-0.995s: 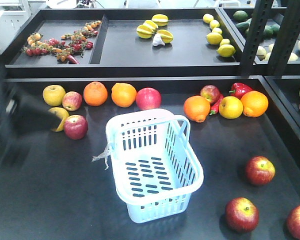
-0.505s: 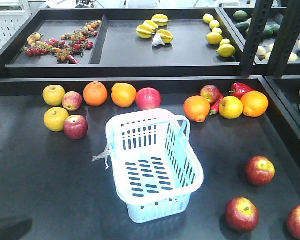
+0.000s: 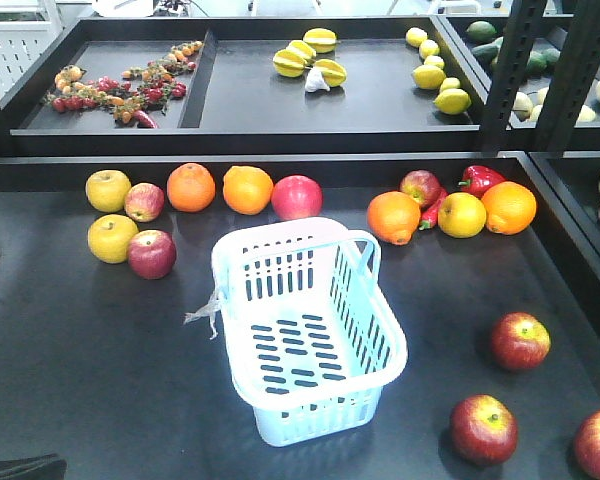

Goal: Pick three apples into basket with both arms
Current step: 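Reach the right gripper down toward the red apple nearest the robot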

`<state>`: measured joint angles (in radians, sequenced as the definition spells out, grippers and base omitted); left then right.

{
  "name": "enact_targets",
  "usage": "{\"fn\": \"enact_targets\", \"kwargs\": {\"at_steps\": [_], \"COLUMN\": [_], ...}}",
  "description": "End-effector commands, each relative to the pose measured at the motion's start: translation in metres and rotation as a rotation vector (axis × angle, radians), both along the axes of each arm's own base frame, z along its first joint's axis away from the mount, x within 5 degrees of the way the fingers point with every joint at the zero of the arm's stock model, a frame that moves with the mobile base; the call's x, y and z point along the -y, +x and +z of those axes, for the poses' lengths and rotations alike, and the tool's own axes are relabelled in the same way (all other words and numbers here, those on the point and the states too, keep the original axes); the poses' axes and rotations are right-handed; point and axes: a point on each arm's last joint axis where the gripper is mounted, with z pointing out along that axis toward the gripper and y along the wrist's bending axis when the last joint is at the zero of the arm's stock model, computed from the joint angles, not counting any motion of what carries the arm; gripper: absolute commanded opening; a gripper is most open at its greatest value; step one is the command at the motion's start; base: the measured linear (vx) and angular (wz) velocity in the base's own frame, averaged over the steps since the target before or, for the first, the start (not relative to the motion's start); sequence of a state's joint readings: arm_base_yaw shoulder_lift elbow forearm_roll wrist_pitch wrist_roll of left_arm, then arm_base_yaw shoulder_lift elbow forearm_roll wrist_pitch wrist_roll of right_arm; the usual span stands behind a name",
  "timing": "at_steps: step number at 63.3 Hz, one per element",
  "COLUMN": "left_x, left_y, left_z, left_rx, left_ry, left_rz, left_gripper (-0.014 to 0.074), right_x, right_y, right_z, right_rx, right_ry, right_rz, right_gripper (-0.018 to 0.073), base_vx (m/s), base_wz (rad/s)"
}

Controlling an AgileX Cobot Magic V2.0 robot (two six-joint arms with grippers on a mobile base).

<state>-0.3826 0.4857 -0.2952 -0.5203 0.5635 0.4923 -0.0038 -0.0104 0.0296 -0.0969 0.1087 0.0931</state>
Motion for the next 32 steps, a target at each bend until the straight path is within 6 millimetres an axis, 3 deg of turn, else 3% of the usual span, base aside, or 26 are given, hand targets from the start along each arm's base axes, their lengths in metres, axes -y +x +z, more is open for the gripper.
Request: {"fn": "enact_targets", "kwargs": {"at_steps": [1, 13, 26, 32], "left_x": [0.001, 0.001, 0.001, 0.001], "left_y": [0.005, 0.005, 0.005, 0.005], "left_z": [0.012, 0.012, 0.012, 0.012], "left_rx": [0.052, 0.052, 0.052, 0.052], "left_ry": [-0.058, -0.058, -0.058, -0.058], "left_rz": [0.035, 0.035, 0.035, 0.035], "left_gripper": [-0.0008, -0.0008, -0.0008, -0.0008], "right_x": [-0.001, 0.003, 0.006, 0.005], "right_y": [0.0, -0.002, -0.003, -0.005], "right_z": [0.006, 0.017, 0.02, 0.031], "right_rx": [0.114, 0.243, 0.285, 0.306], "right_ry": [0.208, 0.762, 0.893, 0.846], "right_rz": [0.009, 0.023, 0.016, 0.03], "right_gripper": [-0.0005, -0.0005, -0.0005, -0.0005], "base_vx": [0.0, 0.0, 0.0, 0.0], "base_wz": [0.0, 0.0, 0.0, 0.0]}}
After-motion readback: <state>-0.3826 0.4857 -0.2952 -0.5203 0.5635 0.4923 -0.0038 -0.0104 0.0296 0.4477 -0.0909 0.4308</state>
